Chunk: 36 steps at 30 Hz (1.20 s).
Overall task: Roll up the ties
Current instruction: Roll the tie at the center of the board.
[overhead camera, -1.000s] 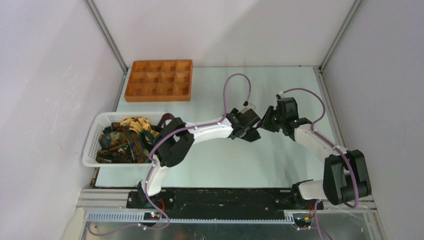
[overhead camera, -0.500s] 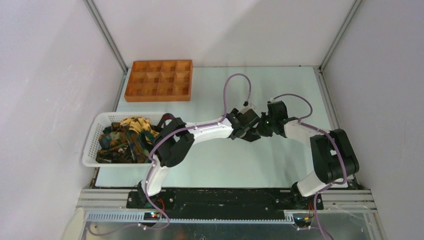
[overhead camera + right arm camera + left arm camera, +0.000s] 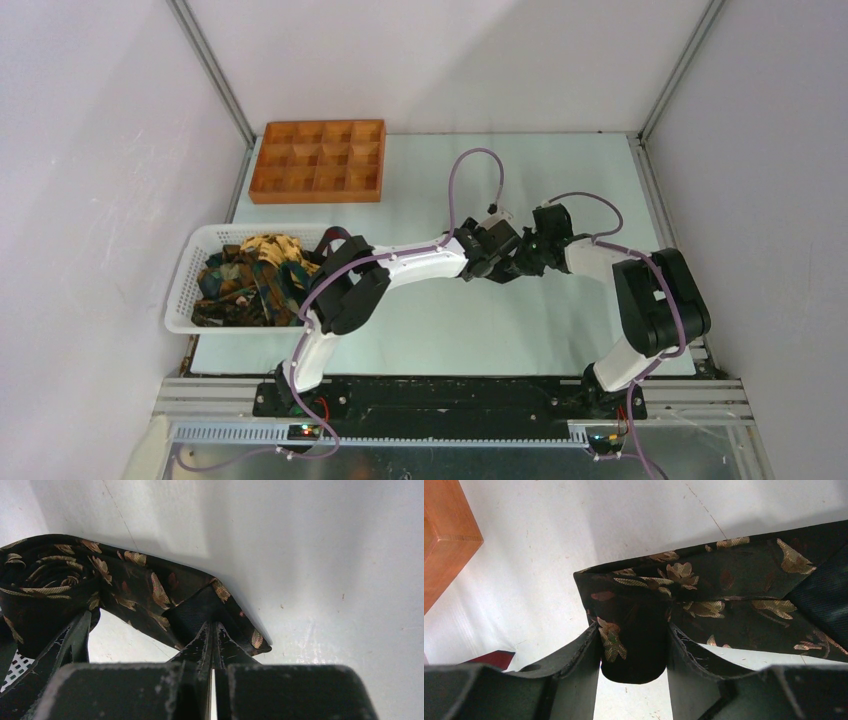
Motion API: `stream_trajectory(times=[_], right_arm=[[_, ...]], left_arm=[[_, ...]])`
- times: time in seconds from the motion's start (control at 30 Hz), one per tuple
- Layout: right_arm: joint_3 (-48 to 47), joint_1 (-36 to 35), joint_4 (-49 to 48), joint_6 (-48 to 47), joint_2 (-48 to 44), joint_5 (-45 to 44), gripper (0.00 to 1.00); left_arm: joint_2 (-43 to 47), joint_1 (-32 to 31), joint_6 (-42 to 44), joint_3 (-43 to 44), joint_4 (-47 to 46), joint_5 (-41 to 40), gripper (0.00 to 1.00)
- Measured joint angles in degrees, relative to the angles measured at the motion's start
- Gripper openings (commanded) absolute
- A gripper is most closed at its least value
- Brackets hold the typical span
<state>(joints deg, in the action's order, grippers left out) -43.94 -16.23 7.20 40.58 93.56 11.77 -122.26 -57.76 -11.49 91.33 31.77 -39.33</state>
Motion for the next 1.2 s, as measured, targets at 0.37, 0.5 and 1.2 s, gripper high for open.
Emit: stream_trajectory(times=[0.37,0.5,1.2], right_arm=[[-0.26,0.11,0.42,1.07,0.15,-0.17,0.00],[-0.33,0.11,0.46,1.07,0.20,-0.20,0.00],[-0.42,0.20,0.46,1.05,0.31,-0.15,0.00]], left_arm=[[-0.33,0.02,0.55,-0.02,0.85,-2.43,0.49],[-0.66,0.07,1.07,-0.02,0.96,-3.69,0.49],[-2.29,0.13,2.08,1.77,3.89,-3.67,0.63]])
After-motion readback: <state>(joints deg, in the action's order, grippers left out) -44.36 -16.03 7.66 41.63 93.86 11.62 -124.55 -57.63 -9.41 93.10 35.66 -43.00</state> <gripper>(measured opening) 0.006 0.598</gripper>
